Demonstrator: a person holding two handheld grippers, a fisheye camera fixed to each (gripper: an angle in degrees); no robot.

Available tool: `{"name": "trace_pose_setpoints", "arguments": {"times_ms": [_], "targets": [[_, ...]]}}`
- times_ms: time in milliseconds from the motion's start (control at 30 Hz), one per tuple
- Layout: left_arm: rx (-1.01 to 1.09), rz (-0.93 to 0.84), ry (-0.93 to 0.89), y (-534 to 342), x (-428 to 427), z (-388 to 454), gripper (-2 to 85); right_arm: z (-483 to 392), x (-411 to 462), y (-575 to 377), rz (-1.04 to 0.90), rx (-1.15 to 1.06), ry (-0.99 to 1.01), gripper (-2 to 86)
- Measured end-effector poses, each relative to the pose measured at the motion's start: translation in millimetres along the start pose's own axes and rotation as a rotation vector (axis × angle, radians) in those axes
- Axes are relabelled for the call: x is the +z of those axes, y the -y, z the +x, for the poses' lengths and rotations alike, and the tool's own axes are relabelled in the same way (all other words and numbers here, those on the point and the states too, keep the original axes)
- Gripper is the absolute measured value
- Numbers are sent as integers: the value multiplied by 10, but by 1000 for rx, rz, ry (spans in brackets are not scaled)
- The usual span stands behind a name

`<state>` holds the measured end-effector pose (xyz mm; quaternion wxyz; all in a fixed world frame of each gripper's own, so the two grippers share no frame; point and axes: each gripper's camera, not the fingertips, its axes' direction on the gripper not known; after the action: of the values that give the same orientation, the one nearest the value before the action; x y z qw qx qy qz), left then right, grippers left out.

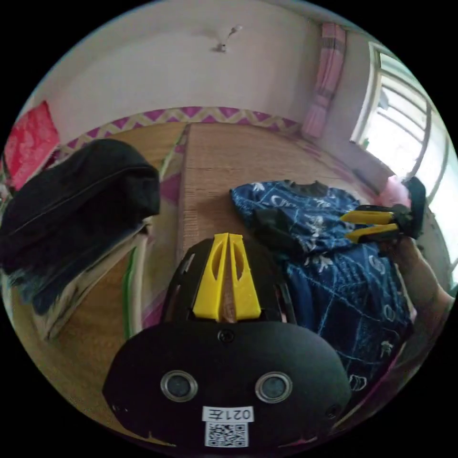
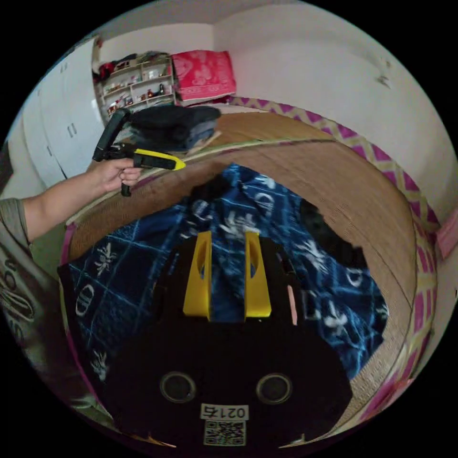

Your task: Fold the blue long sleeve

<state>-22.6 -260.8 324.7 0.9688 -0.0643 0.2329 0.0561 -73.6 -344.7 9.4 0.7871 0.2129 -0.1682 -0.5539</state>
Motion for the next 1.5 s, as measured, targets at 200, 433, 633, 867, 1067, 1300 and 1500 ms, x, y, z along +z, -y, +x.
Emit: {"name": "trace_pose_setpoints", "arguments": {"times_ms": [200,433,633,867,1067,1300,1500], "targets": [[-9,16,166,-487,-293,486,-9,-286,595,505,-50,102,0,106],[-22,-39,115,-645,-402,841,-10,259,561,423,-18,345,301,62],[-42,-28,124,-647,-465,1240,-10,609,256,137,128,467,432,23],[10,22,34,-594,-589,1790,-9,1685,-1835,-1186,575,694,213,13],[57,16,-18,-560,-588,2324,-10,2522,-3508,-3087,695,988,-156,14],[94,-2,-70,-472,-593,2993,-10,2813,-4067,-4972,569,1342,-332,14],[208,17,-171,-293,-710,3640,-8,2590,-3975,-5827,546,1469,-330,22]]}}
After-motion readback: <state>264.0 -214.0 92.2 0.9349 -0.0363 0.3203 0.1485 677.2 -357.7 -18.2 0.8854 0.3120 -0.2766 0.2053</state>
